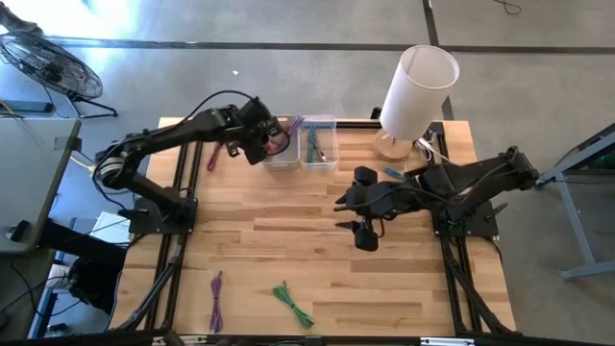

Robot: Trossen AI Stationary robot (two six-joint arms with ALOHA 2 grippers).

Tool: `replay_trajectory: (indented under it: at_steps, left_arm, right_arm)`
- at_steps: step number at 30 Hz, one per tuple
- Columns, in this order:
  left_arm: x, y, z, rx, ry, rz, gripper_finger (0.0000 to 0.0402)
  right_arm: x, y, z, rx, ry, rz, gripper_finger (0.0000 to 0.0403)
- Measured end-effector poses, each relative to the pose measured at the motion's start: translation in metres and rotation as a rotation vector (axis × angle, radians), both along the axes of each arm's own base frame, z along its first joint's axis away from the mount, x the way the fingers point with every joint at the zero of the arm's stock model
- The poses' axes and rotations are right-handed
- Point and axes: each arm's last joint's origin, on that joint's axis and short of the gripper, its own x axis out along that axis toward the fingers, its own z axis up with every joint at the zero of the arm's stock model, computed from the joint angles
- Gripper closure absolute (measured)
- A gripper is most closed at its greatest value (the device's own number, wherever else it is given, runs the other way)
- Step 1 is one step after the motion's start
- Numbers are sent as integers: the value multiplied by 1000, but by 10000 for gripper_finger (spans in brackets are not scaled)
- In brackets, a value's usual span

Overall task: Pick & Place USB Port
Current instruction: Put the orange USB cable into the gray bin

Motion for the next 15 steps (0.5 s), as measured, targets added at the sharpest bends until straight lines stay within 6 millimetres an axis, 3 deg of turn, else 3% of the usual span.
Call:
replay_trajectory:
  at_steps: [15]
  left_arm:
    - [24, 24, -49, -70, 139, -123, 371]
  right_arm:
    - [4, -19, 0, 30, 2, -83, 149]
